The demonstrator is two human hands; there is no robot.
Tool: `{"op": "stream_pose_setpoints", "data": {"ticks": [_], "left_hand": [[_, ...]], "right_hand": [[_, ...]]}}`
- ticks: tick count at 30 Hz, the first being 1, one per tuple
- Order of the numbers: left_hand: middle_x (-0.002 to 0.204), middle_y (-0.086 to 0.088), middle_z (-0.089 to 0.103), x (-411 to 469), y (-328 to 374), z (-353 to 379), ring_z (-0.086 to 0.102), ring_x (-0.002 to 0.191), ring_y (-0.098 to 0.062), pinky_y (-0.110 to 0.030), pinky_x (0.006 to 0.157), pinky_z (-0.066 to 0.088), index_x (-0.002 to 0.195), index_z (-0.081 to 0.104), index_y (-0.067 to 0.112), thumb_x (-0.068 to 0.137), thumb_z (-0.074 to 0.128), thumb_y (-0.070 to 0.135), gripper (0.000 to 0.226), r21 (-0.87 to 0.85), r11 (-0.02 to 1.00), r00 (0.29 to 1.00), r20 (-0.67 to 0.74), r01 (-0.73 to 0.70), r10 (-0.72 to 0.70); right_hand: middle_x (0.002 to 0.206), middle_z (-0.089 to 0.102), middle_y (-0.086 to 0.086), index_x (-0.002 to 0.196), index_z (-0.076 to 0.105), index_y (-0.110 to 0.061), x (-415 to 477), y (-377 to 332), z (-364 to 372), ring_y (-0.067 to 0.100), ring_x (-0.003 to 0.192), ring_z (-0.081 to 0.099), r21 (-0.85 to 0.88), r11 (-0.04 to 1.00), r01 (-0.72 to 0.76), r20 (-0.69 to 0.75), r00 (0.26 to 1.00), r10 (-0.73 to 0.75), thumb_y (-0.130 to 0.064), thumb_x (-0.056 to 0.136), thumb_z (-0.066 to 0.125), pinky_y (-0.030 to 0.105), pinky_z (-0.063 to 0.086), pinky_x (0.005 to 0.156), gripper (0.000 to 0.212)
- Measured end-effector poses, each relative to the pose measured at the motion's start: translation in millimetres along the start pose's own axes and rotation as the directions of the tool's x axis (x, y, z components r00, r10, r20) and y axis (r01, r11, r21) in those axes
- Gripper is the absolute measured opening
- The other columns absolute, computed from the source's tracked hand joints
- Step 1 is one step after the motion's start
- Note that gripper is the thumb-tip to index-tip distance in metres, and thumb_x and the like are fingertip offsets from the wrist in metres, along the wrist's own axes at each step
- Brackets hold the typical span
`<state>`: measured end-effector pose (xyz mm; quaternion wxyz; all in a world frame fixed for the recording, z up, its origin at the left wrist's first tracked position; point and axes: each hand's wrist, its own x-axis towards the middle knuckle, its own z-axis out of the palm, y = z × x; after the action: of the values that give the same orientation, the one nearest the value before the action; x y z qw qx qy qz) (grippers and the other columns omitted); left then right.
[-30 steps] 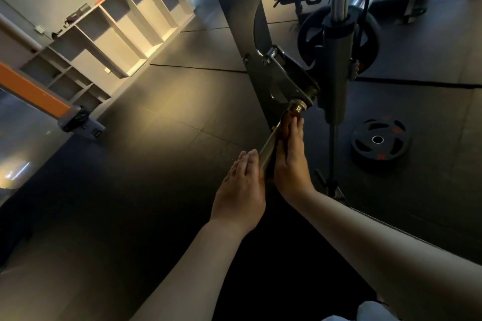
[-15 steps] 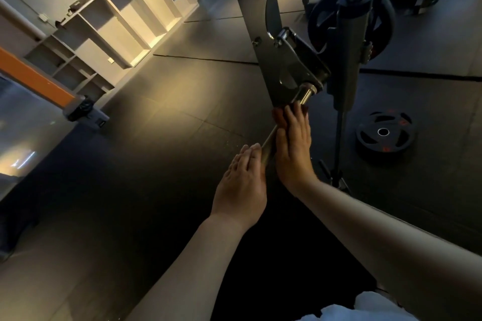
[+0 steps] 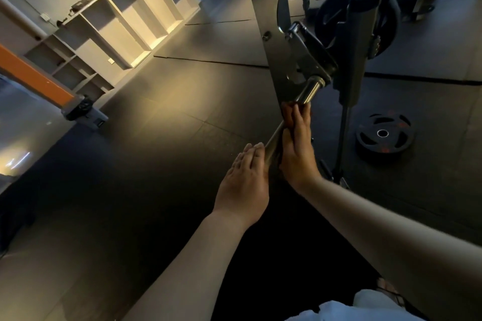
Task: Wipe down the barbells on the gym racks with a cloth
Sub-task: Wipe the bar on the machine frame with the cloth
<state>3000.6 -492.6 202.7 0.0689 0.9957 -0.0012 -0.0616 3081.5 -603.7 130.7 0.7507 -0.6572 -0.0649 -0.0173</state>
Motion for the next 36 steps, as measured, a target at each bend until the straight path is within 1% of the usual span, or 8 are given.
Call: {"op": "stream_pose_setpoints", "data": {"ticks": [4,11,15,18,24,32,34,36], "left_hand": [[0.169,-0.005,0.010,-11.2,-5.5,2.8,0.008,0.155,-0.016,-0.025,0.117,0.005,0.162,0.005,0.018,0.109,0.035,0.031,0.063,0.028,1.000,0.999,-0.032,0.007,-0.006],[0.169,-0.002,0.014,-23.8,-13.2,9.6,0.007,0.155,-0.012,-0.029,0.124,0.006,0.162,0.011,0.019,0.110,0.019,0.037,0.056,-0.001,1.000,0.999,-0.044,-0.011,0.011],[0.168,-0.005,0.016,-32.7,-18.7,10.0,0.011,0.155,-0.015,-0.033,0.125,0.013,0.161,0.010,0.018,0.109,0.026,0.033,0.057,0.011,1.000,0.999,-0.040,-0.004,0.004],[0.168,-0.007,0.018,-38.7,-19.8,10.9,0.013,0.155,-0.017,-0.032,0.123,0.015,0.161,0.011,0.017,0.110,0.026,0.034,0.056,0.019,1.000,0.999,-0.052,0.003,-0.002],[0.168,-0.006,0.019,-48.5,-26.0,13.5,0.011,0.155,-0.015,-0.033,0.126,0.012,0.161,0.013,0.017,0.110,0.019,0.037,0.056,0.012,1.000,0.999,-0.050,0.011,-0.010],[0.167,-0.007,0.022,-63.5,-35.5,17.2,0.013,0.155,-0.016,-0.034,0.126,0.016,0.161,0.014,0.017,0.109,0.023,0.036,0.056,0.012,1.000,0.998,-0.054,0.017,-0.017],[0.167,-0.008,0.022,-65.3,-33.8,15.5,0.014,0.155,-0.017,-0.034,0.126,0.016,0.161,0.014,0.017,0.109,0.023,0.036,0.056,0.009,1.000,0.998,-0.061,0.025,-0.024],[0.167,-0.009,0.020,-66.2,-32.3,14.8,0.014,0.155,-0.018,-0.033,0.124,0.013,0.161,0.013,0.017,0.109,0.022,0.037,0.056,0.006,0.999,0.997,-0.073,0.033,-0.032]], "right_hand": [[0.171,-0.009,-0.014,0.165,0.014,-0.031,19.4,-12.2,-2.8,0.016,0.159,-0.001,0.010,0.999,-0.050,-0.040,0.998,0.050,-0.017,0.110,0.039,0.055,0.015,0.128,0.062],[0.169,-0.022,-0.007,0.164,0.002,-0.022,-79.9,11.3,36.6,-0.008,0.151,-0.014,-0.031,0.994,0.108,0.102,0.989,-0.105,-0.012,0.110,0.040,0.010,0.005,0.120,0.067],[0.167,-0.018,-0.018,0.164,0.009,-0.029,-53.3,12.3,24.7,0.007,0.157,-0.011,-0.027,0.997,0.079,0.065,0.995,-0.077,-0.023,0.108,0.036,0.047,0.012,0.130,0.063],[0.169,-0.017,-0.016,0.164,0.008,-0.034,-40.1,4.3,20.1,0.010,0.157,-0.007,0.036,0.999,0.005,0.019,1.000,-0.006,-0.020,0.108,0.035,0.053,0.016,0.128,0.063],[0.168,-0.024,-0.010,0.164,-0.002,-0.026,-101.0,4.8,49.7,-0.007,0.151,-0.015,-0.004,0.996,0.088,0.091,0.992,-0.087,-0.010,0.109,0.039,0.010,0.006,0.120,0.070],[0.170,-0.019,-0.010,0.165,0.006,-0.029,-72.2,0.3,37.5,0.010,0.157,-0.010,-0.034,0.999,0.006,0.028,1.000,-0.005,-0.014,0.109,0.038,0.052,0.012,0.129,0.066],[0.169,-0.021,-0.012,0.164,0.002,-0.033,-87.1,1.4,40.6,0.004,0.156,-0.012,-0.057,0.998,0.038,0.064,0.997,-0.034,-0.016,0.108,0.041,0.044,0.012,0.130,0.070],[0.168,-0.025,-0.010,0.164,-0.003,-0.032,-110.3,5.1,47.1,-0.011,0.149,-0.015,-0.087,0.993,0.077,0.136,0.989,-0.065,-0.017,0.108,0.044,0.017,0.009,0.124,0.075]]}}
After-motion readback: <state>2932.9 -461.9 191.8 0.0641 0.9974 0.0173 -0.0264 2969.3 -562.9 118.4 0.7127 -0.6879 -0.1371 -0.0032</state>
